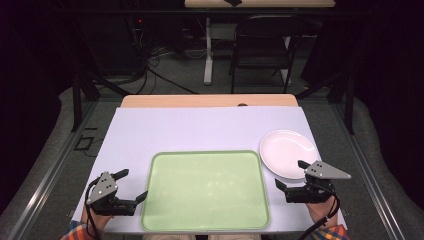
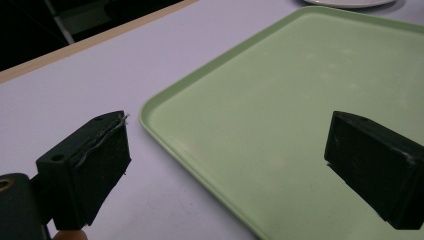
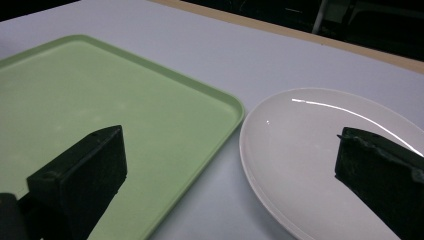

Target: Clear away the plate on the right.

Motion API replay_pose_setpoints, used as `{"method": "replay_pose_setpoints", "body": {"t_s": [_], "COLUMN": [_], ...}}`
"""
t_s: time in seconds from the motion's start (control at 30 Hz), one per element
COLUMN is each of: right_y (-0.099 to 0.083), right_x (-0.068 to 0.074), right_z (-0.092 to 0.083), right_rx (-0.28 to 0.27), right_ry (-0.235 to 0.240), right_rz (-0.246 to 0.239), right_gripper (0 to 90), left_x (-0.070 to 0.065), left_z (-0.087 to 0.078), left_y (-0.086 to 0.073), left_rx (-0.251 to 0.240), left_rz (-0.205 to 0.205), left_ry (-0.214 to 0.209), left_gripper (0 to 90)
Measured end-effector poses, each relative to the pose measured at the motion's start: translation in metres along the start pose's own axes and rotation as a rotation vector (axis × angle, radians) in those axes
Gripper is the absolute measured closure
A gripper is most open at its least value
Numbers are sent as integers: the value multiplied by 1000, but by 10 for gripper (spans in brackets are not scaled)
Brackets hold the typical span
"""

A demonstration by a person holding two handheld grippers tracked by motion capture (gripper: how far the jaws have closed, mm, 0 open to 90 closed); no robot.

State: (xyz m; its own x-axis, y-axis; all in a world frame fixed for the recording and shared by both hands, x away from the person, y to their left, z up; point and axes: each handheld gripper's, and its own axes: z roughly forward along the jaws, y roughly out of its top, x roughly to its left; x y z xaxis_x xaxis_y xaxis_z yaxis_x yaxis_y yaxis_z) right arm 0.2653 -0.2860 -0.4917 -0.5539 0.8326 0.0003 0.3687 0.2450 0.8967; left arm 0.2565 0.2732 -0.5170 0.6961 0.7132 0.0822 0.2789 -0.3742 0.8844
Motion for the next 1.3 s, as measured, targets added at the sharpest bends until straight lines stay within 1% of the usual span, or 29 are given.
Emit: {"method": "replay_pose_setpoints", "body": {"t_s": [0.03, 0.07, 0.1, 0.2, 0.23, 0.37, 0.47, 0.5, 0.53, 0.57, 0.67, 0.73, 0.83, 0.93, 1.03, 1.1, 1.13, 1.2, 1.23, 1.27, 1.3], "right_y": [0, 1, 1, 0, 0, 0, 0, 0, -1, -1, -2, -3, -3, -4, -6, -6, -7, -8, -8, -8, -10], "right_x": [-2, -4, -5, -10, -12, -20, -28, -28, -34, -36, -43, -49, -56, -63, -70, -72, -76, -80, -82, -82, -86], "right_z": [1, 2, 3, 5, 5, 8, 10, 10, 12, 12, 14, 15, 17, 18, 18, 18, 18, 18, 18, 18, 19], "right_rx": [8, 13, 14, 21, 21, 20, 16, 16, 21, 22, 24, 28, 28, 28, 25, 25, 21, 16, 18, 18, 25], "right_ry": [-3, -6, -5, -9, -10, -9, -18, -18, -27, -28, -39, -43, -52, -73, -66, -66, -67, -65, -73, -73, -92], "right_rz": [12, 21, 33, 56, 57, 93, 118, 118, 148, 162, 187, 204, 222, 246, 281, 286, 304, 317, 329, 329, 350], "right_gripper": [0, 0, 0, 0, 0, 0, 0, 0, 0, 0, 0, 0, 0, 0, 0, 0, 0, 0, 0, 0, 0], "left_x": [1, 1, 1, 1, 1, 1, 2, 2, 2, 2, 2, 2, 3, 3, 3, 3, 4, 4, 4, 4, 4], "left_z": [1, 1, 1, 2, 2, 3, 3, 3, 3, 3, 2, 3, 3, 4, 3, 3, 3, 2, 2, 2, 2], "left_y": [0, 0, 0, 0, 0, 0, 0, 0, 0, 0, 0, 0, 0, -1, 0, -1, -1, -1, -1, -1, -1], "left_rx": [8, 20, 20, 26, 32, 32, 29, 29, 31, 35, 29, 31, 38, 44, 40, 40, 46, 38, 38, 38, 42], "left_rz": [-1, -13, -20, -21, -25, -26, -28, -28, -28, -28, -35, -30, -36, -32, -36, -39, -41, -44, -43, -43, -42], "left_ry": [2, 5, 10, 12, 8, 8, 11, 11, 10, 9, 9, 6, 2, 1, 2, 2, 1, 3, 5, 5, 4], "left_gripper": [37, 30, 28, 26, 27, 28, 31, 32, 33, 33, 33, 34, 35, 39, 38, 38, 37, 37, 37, 37, 37]}}
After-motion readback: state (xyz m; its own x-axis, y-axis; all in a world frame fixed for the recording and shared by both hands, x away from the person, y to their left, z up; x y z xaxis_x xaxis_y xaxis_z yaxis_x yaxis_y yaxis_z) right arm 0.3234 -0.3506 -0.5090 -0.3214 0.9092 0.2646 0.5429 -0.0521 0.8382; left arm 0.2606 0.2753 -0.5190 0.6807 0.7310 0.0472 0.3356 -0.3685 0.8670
